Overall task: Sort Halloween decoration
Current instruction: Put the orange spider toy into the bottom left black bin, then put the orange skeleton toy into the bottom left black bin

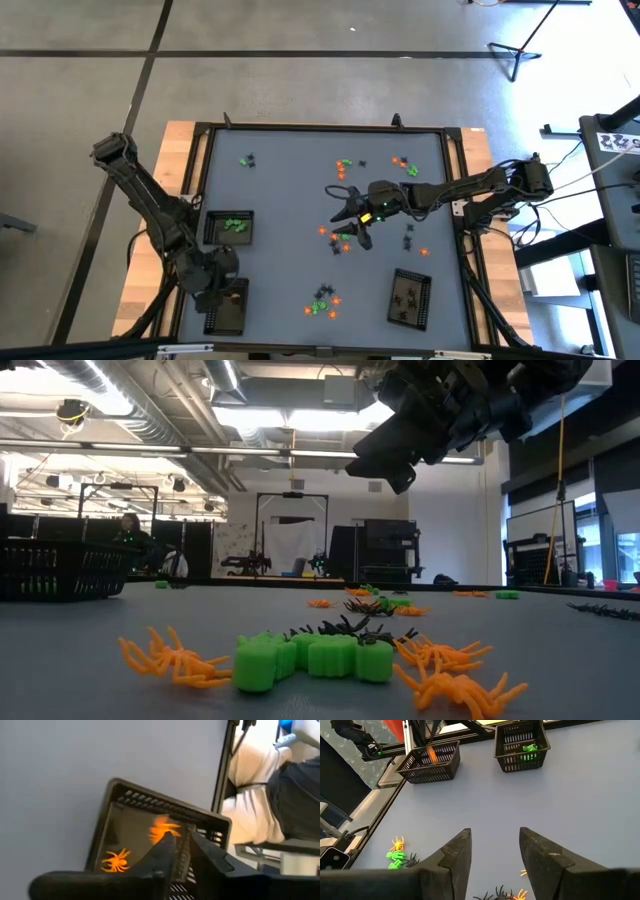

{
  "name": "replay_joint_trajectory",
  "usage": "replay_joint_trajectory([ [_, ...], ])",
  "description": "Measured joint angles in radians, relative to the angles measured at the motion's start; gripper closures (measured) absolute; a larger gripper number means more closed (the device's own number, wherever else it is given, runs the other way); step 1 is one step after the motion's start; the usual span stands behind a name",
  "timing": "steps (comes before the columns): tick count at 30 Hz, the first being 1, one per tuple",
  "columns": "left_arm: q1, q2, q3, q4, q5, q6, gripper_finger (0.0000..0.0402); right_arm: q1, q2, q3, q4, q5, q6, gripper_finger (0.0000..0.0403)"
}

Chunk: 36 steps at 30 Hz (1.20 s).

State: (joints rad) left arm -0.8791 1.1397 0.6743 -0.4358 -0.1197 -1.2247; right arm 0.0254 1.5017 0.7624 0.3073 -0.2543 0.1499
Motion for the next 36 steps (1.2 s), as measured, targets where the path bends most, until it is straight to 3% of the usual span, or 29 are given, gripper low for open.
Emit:
replay_joint_trajectory([
  [4, 0.004, 0.0, 0.0, 0.0, -0.072, 0.057, 0.0316, 0.0, -0.004, 0.0, -0.029, 0.0, 0.0, 0.0238],
  [7, 0.01, 0.0, 0.0, 0.001, -0.198, 0.165, 0.0312, 0.0, -0.028, 0.006, -0.122, 0.0, 0.0, 0.0238],
  [14, -0.001, -0.001, -0.008, 0.075, -0.84, 0.529, 0.032, 0.0, -0.11, 0.1, -0.556, 0.046, 0.018, 0.0238],
  [17, 0.013, -0.001, -0.04, 0.163, -0.962, 0.651, 0.0321, 0.0, -0.141, 0.123, -0.765, 0.089, 0.061, 0.0238],
  [19, 0.036, -0.001, -0.08, 0.259, -0.935, 0.717, 0.0321, 0.001, -0.164, 0.123, -0.896, 0.116, 0.092, 0.0238],
  [22, 0.091, -0.001, -0.171, 0.495, -0.798, 0.835, 0.0321, 0.002, -0.198, 0.123, -1.079, 0.174, 0.162, 0.0238],
  [29, 0.306, -0.001, -0.403, 1.251, -0.339, 1.187, 0.0321, 0.042, -0.303, 0.098, -1.247, 0.273, 0.325, 0.0238],
  [32, 0.39, -0.001, -0.447, 1.399, -0.216, 1.261, 0.0321, 0.093, -0.352, 0.047, -1.27, 0.262, 0.421, 0.0238],
  [36, 0.481, 0.0, -0.45, 1.446, -0.089, 1.318, 0.0321, 0.199, -0.411, -0.037, -1.313, 0.262, 0.594, 0.0238],
])
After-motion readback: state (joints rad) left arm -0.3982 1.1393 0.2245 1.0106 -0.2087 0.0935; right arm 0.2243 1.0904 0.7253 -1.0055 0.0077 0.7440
